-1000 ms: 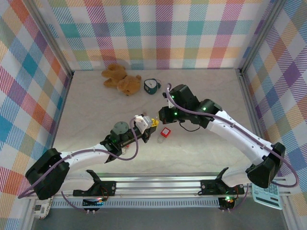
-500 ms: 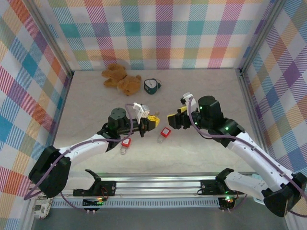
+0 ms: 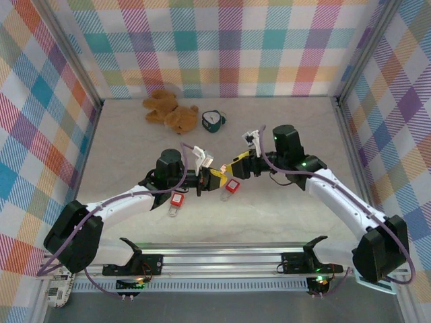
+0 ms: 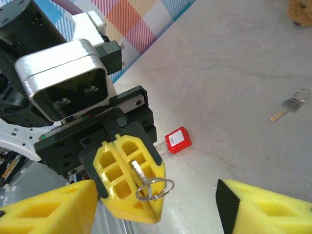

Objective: Unlock with the key

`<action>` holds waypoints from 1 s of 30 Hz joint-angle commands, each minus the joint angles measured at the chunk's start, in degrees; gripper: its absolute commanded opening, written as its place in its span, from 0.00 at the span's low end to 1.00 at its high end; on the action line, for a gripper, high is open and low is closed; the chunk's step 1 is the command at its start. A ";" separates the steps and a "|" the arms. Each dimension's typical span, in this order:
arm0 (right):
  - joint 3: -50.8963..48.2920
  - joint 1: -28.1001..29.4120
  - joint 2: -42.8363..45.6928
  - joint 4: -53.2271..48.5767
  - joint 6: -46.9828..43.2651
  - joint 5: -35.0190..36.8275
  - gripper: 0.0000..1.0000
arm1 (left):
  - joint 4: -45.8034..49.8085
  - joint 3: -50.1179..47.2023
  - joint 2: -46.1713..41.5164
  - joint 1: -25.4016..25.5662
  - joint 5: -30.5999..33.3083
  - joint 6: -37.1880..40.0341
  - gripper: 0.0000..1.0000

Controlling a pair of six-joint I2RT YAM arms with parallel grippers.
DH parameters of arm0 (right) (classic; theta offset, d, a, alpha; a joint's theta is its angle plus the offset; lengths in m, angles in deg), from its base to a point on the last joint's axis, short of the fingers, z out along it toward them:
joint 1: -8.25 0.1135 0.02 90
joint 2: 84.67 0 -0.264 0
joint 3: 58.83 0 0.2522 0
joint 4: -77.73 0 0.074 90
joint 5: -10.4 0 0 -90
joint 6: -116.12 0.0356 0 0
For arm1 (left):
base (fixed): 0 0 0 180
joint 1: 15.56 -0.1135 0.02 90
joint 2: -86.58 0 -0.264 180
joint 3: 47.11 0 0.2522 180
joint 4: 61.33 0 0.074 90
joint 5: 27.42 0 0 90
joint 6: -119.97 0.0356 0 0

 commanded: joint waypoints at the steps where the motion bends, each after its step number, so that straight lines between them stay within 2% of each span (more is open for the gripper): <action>1: 2.16 0.78 -1.36 2.40 -0.90 -3.83 0.64 | -1.13 1.71 0.29 -0.53 -2.52 -0.81 0.00; 6: 2.30 1.43 -2.49 2.88 -0.45 -4.53 0.58 | -3.83 1.24 1.48 -0.53 -3.06 -2.44 0.00; 11: 3.14 2.26 -4.00 2.01 -1.22 -3.98 0.43 | -4.74 1.41 2.46 -0.54 -3.08 -2.72 0.00; 19: 4.48 2.48 -5.48 1.02 -1.80 -3.86 0.28 | -5.04 1.53 2.90 -0.53 -3.17 -2.74 0.00; 26: 4.53 2.71 -5.87 0.18 -1.88 -4.54 0.09 | -4.35 1.75 2.74 -0.69 -2.65 -2.48 0.00; 30: 4.05 3.14 -4.70 -0.51 -1.90 -3.89 0.06 | -4.13 1.76 2.42 -1.13 -1.07 -2.65 0.00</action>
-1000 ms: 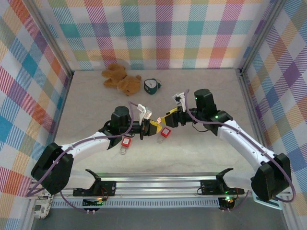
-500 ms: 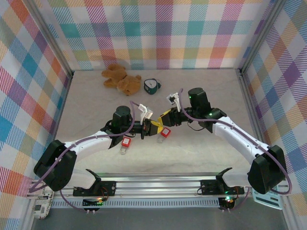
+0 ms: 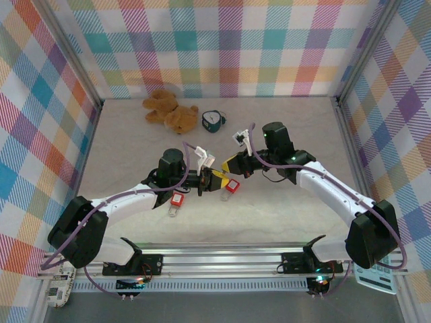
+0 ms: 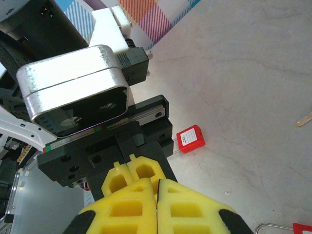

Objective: Unlock with the key

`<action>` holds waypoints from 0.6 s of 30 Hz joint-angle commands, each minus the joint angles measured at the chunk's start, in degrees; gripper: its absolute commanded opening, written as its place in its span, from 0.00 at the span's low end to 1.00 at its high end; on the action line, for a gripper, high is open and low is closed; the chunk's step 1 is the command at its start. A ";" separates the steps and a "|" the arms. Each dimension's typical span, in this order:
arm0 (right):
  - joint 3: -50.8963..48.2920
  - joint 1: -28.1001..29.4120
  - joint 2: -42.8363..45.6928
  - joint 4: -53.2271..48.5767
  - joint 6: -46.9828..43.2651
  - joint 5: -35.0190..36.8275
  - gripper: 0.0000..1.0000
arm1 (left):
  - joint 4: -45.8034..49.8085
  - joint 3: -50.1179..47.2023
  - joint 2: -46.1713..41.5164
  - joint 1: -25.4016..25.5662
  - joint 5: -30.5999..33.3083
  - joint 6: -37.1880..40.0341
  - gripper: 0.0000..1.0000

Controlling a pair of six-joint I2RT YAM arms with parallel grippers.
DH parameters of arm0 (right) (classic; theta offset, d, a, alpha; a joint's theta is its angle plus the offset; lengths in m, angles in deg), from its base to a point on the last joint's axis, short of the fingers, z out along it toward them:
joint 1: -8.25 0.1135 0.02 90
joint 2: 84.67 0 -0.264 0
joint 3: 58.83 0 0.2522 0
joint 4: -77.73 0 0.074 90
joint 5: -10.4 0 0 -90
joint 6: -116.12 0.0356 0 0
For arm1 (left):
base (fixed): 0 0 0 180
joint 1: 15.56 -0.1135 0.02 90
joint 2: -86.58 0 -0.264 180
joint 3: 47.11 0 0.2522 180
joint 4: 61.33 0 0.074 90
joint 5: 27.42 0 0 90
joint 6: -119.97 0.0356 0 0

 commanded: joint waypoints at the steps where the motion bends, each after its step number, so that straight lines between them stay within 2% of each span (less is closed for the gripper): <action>1: 1.13 0.85 1.30 -1.46 -0.56 -0.65 0.06 | -2.35 1.47 -0.39 -1.17 1.23 -0.08 0.00; 12: -0.12 1.00 4.14 -0.74 1.24 0.52 0.03 | -5.76 1.09 -1.00 -1.79 0.62 -1.87 0.00; 13: -0.19 1.01 4.17 -0.93 1.26 0.50 0.05 | -6.75 0.75 -1.07 -1.78 0.69 -2.27 0.00; 15: -0.24 1.01 4.11 -1.47 1.23 -0.09 0.17 | -8.56 0.08 -1.18 -1.88 1.35 -3.08 0.00; 18: -0.29 1.07 3.56 -3.03 0.12 -1.49 0.25 | -10.37 -0.49 -1.25 -1.96 1.77 -3.82 0.00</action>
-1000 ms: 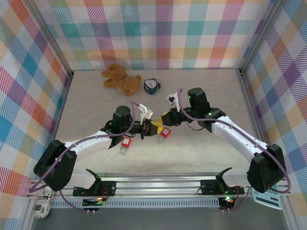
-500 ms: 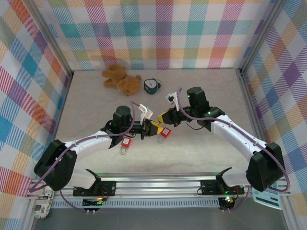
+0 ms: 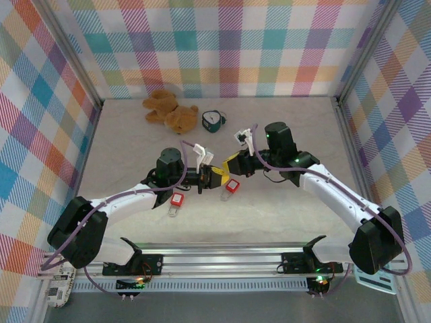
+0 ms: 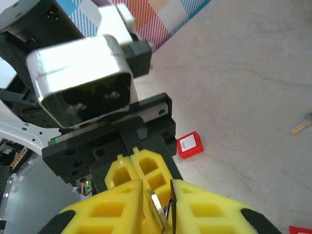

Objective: Unlock with the key

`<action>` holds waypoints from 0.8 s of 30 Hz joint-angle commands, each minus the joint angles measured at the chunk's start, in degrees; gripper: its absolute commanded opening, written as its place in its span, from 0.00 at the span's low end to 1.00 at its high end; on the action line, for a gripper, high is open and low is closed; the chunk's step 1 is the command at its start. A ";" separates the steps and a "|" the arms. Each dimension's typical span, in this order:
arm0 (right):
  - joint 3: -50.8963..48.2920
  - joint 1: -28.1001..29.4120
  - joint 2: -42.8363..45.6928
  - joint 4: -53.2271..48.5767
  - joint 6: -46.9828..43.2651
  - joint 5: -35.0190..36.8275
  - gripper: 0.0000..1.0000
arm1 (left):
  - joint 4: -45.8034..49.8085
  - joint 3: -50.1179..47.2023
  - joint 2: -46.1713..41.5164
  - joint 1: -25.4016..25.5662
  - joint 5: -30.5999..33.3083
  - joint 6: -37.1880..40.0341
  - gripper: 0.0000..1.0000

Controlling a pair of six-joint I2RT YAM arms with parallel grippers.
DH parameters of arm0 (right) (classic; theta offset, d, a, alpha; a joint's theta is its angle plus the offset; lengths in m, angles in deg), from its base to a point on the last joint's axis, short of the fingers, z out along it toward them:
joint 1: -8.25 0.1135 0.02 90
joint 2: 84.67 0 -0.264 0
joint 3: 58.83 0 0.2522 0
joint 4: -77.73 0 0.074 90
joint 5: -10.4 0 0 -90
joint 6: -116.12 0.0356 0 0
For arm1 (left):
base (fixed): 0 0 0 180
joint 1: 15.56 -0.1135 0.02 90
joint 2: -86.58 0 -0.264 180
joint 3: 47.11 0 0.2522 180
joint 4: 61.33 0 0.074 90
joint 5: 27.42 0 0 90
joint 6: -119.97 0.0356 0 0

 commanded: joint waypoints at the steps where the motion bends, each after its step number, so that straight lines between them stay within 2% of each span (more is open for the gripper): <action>1: -0.19 0.55 0.59 -3.14 -0.80 -3.35 0.25 | -4.87 -0.33 -0.99 -1.58 1.75 -1.70 0.00; 6: -0.10 0.58 1.70 -2.95 -0.69 -1.30 0.17 | -4.72 -0.21 -0.65 -1.53 0.77 -2.14 0.00; 8: -0.05 0.53 1.95 -2.20 -0.26 -0.94 0.17 | -4.54 -0.15 -0.57 -1.52 0.30 -2.30 0.00; 14: 1.17 0.56 1.60 -1.83 -0.01 -1.03 0.31 | -3.30 -0.18 -0.67 -1.57 -0.64 -2.42 0.00; 24: 2.54 0.58 0.16 -0.93 -0.11 -0.21 0.34 | -3.05 -0.37 -0.44 -1.26 -1.35 -2.27 0.00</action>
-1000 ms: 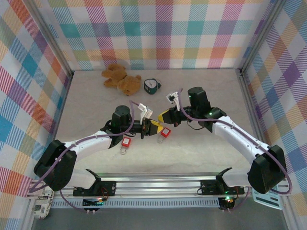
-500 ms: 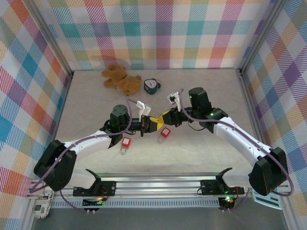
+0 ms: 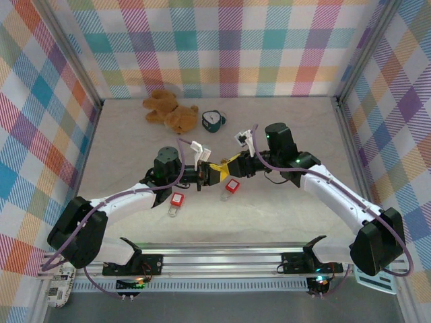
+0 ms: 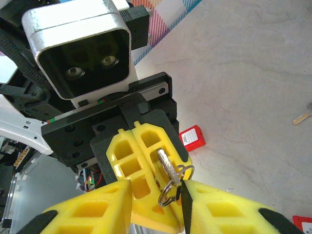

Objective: Unlock with the key

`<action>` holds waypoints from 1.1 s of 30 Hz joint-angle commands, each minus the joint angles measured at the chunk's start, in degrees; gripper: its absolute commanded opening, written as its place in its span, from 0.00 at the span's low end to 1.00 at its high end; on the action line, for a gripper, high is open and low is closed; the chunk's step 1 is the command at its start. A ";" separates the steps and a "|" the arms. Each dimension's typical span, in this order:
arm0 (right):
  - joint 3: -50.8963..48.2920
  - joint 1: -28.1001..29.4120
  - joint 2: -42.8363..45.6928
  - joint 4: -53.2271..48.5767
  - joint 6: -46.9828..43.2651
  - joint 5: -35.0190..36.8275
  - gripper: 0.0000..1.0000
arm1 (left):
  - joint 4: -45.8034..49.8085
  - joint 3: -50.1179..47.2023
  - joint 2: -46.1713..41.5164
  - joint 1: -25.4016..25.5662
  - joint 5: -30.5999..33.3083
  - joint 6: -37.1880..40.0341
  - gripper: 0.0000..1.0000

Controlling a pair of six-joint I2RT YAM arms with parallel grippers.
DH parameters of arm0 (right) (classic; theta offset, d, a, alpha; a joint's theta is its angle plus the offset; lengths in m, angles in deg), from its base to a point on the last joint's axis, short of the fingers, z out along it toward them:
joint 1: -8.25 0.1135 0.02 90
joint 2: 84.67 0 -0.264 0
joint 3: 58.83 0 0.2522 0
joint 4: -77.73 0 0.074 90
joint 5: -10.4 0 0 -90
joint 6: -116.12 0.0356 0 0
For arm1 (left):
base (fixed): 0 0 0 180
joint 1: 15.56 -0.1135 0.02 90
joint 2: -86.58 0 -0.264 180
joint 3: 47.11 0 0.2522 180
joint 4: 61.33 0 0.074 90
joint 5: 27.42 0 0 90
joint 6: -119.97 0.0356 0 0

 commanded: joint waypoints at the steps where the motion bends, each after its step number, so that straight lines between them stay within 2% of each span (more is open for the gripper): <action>1: 2.74 0.47 -0.78 1.32 -0.34 -0.76 0.34 | -1.15 -0.40 -0.38 -0.29 -1.45 0.11 0.00; 9: 5.24 0.47 -3.18 0.04 -1.32 -0.89 0.34 | -0.79 -0.41 -0.35 -0.27 -1.43 0.55 0.00; 25: 2.53 0.64 -1.87 0.21 -1.30 -2.32 0.03 | 0.46 0.88 1.19 -0.34 -0.12 1.06 0.00; 26: 2.35 0.65 -1.62 0.52 -1.11 -2.19 0.02 | 0.54 0.85 1.26 -0.33 0.30 1.07 0.03; 29: 1.86 0.64 -0.34 1.44 -0.51 -0.37 0.01 | 1.02 0.79 1.18 -0.27 1.58 1.24 0.22; 31: 1.73 0.64 0.33 1.77 -0.31 1.00 0.00 | 1.25 0.74 1.02 -0.27 2.15 1.36 0.28; 33: 1.48 0.64 0.95 2.21 -0.13 2.20 0.00 | 1.31 0.63 1.01 -0.27 2.21 1.40 0.30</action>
